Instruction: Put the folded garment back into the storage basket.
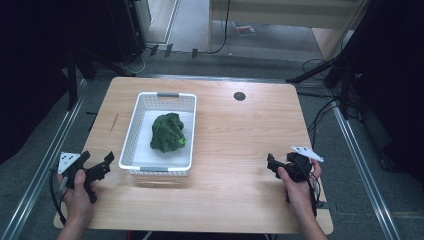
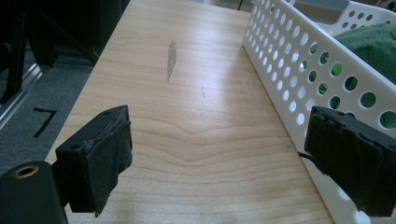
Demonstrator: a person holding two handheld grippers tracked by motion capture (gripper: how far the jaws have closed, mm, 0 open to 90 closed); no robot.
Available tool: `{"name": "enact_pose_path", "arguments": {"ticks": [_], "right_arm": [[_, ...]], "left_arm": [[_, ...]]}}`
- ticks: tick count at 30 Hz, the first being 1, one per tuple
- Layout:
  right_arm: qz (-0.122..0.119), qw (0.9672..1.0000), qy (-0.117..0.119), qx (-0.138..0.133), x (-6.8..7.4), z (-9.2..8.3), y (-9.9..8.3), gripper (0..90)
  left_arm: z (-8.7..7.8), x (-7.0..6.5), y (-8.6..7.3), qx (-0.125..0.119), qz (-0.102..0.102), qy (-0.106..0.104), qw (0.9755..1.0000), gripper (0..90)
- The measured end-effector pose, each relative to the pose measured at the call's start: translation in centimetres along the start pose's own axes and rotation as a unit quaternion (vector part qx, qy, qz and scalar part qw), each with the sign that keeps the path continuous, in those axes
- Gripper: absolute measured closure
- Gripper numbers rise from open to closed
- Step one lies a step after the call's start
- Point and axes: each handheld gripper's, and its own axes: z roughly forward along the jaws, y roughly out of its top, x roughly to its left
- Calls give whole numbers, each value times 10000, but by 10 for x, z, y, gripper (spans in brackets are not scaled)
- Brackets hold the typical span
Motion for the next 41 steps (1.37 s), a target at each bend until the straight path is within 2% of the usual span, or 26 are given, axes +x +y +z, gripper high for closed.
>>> {"name": "enact_pose_path", "arguments": {"ticks": [5, 6, 9, 11, 16, 21, 25, 29, 31, 41], "right_arm": [[-125, 9999, 59, -51, -10, -3, -10, 86], [-135, 9998, 84, -84, -15, -5, -14, 85], [-77, 9999, 71, -110, -26, -7, -18, 86], [-42, 9999, -18, -120, -34, -9, -20, 89], [199, 9997, -77, -106, -55, -14, -26, 91], [248, 9994, -230, -104, -71, -20, -31, 98], [225, 9995, -217, -104, -80, -25, -35, 98], [170, 9996, -176, -129, -83, -29, -40, 98], [216, 9995, -178, -135, -85, -30, -41, 98], [158, 9994, -277, -147, -81, -29, -41, 98]], "left_arm": [[0, 0, 0, 5, 10, 7, 10000, 87], [0, 0, 0, 2, -3, 3, 10000, 87], [0, 0, 0, 2, -3, -1, 10000, 87], [0, 0, 0, 2, 3, -3, 10000, 87], [0, 0, 0, -3, 0, -9, 10000, 87], [0, 0, 0, 4, 10, -3, 10000, 87], [0, 1, 0, 1, 5, 8, 10000, 87], [0, 1, 0, 2, 0, 10, 10000, 87], [0, 1, 0, 0, -2, 7, 10000, 87], [0, 1, 1, -9, -24, 0, 10000, 87]]}}
